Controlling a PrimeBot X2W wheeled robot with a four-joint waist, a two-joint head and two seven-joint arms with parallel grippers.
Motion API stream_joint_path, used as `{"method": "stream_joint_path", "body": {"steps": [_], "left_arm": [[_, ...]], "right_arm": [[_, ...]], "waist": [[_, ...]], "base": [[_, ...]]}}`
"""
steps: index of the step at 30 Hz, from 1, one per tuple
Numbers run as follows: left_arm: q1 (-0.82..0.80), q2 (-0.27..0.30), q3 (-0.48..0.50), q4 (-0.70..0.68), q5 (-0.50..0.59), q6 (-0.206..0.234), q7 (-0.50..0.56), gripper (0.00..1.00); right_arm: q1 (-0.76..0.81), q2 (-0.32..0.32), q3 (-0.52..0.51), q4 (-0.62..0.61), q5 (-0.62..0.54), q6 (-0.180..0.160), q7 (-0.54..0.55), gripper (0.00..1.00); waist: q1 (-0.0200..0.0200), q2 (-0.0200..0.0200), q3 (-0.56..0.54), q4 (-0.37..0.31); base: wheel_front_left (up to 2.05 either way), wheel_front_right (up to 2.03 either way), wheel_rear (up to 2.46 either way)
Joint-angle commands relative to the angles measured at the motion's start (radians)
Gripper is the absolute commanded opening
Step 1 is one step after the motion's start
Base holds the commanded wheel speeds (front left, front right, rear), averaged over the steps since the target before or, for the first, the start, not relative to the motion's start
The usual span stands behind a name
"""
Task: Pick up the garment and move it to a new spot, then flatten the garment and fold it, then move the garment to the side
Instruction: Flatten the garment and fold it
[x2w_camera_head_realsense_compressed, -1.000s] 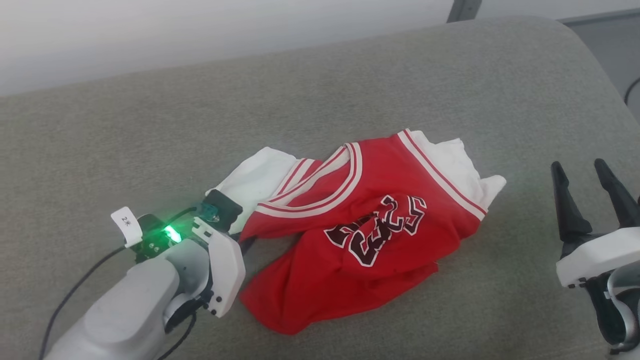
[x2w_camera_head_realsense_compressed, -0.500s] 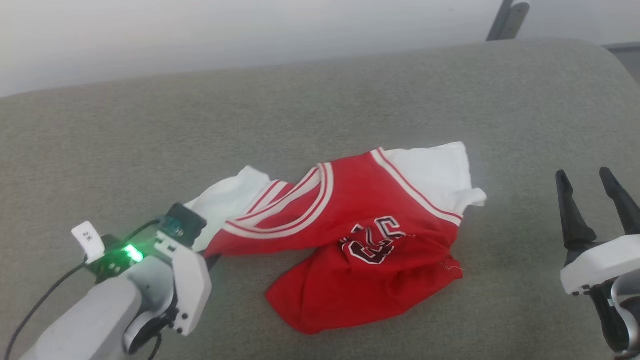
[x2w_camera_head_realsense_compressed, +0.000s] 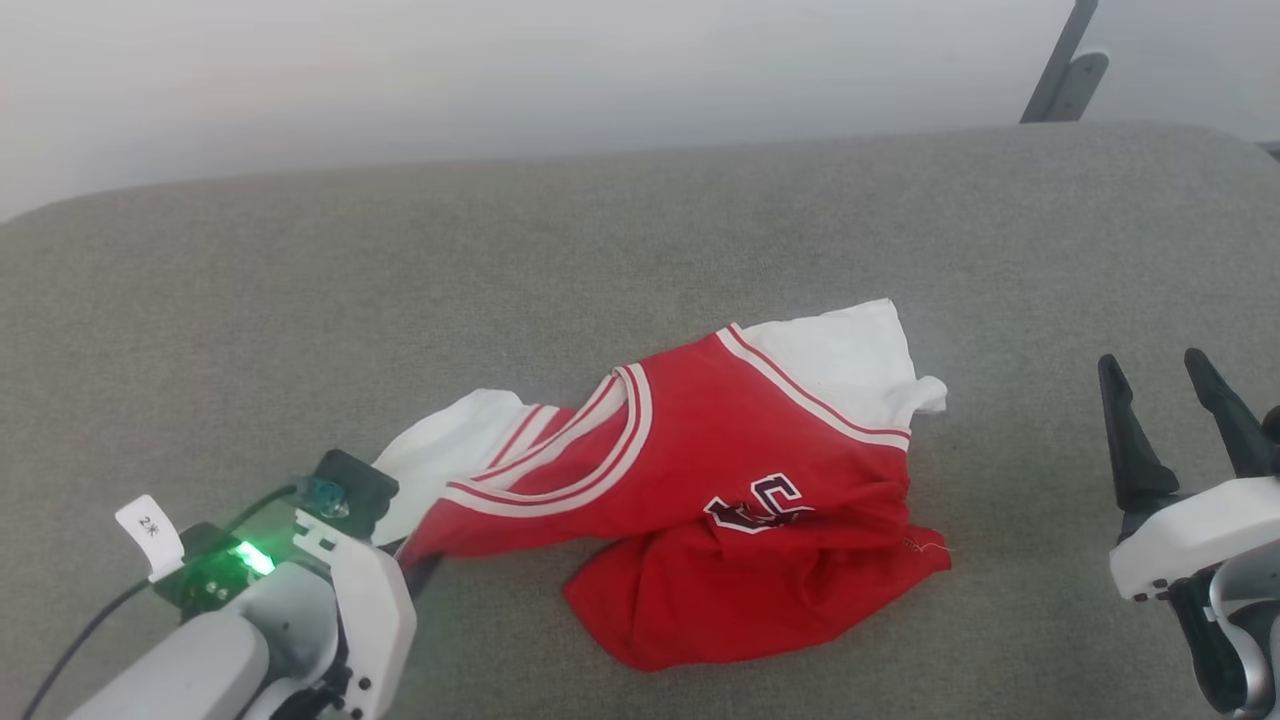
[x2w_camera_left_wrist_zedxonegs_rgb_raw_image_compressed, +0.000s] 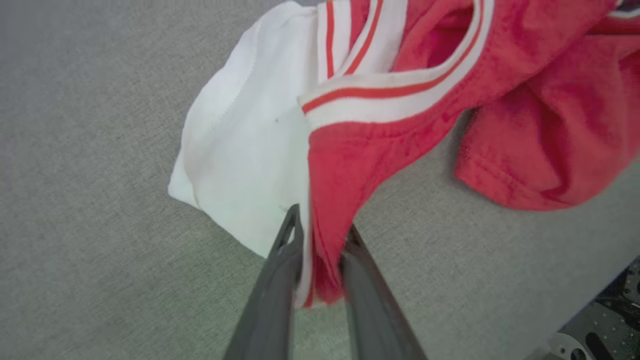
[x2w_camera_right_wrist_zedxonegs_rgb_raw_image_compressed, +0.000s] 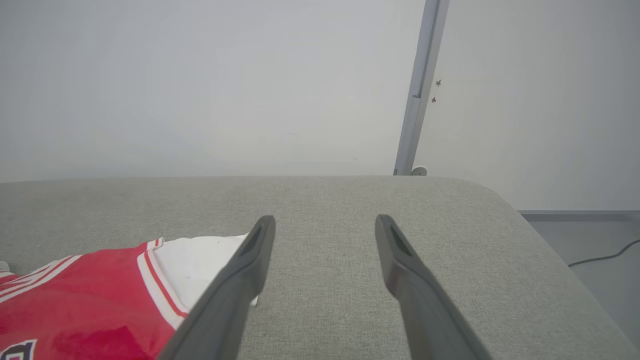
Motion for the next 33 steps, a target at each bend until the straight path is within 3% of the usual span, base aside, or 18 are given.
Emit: {"method": "stream_joint_path", "body": {"steps": [1,17,28,33], "left_arm": [[0.016,-0.004,0.001,-0.002,-0.008,-0.001,-0.005,1.00],[-0.049,0.045,0.013,0.008,0.017,-0.039,-0.021,1.00],[-0.170,-0.016,0.006,0.312,0.042,-0.089,-0.068,1.00],[-0.201,-0.048,-0.009,0.449,0.042,-0.092,-0.027,1.00]], "right_arm": [[0.008,0.002,0.004,0.004,-0.003,0.000,0.001,1.00],[0.025,-0.005,0.016,-0.006,-0.001,0.000,0.003,1.00],[-0.012,-0.012,0.040,-0.022,0.004,0.000,0.002,1.00],[-0.023,-0.016,0.043,-0.018,0.008,0.000,-0.004,1.00]], "waist": [[0.0000,0.0000,-0.004,0.001],[0.0000,0.0000,-0.012,-0.025],[0.0000,0.0000,0.062,-0.074],[0.0000,0.0000,0.079,-0.086]], "base": [[0.00,0.00,0.00],[0.00,0.00,0.00],[0.00,0.00,0.00],[0.00,0.00,0.00]]}}
